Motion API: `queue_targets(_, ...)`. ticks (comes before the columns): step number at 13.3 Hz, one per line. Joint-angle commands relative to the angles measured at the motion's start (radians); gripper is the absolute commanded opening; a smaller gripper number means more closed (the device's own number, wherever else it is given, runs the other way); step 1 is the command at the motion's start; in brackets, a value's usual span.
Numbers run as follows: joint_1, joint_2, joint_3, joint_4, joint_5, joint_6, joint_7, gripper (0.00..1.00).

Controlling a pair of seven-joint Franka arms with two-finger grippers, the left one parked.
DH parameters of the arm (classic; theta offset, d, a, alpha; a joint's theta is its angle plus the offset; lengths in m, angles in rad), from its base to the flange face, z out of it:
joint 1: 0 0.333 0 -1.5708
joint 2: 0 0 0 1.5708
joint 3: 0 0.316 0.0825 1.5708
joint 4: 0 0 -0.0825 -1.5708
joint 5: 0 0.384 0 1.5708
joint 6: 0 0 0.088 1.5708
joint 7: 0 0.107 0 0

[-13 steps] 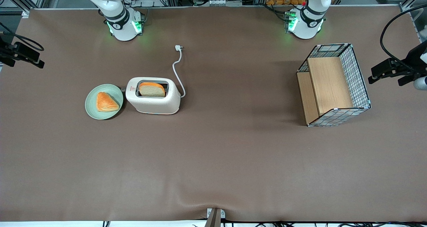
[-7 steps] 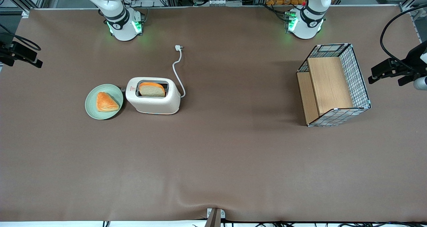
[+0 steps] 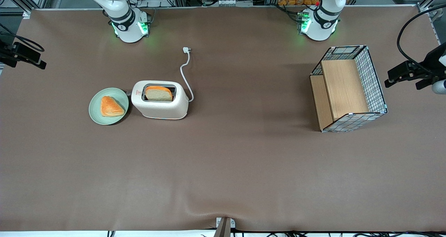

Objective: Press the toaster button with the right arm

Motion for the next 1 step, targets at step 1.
queue_targets(1,0.012,0.009,-0.008,0.021,0.002,-0.02,0.015,1.0)
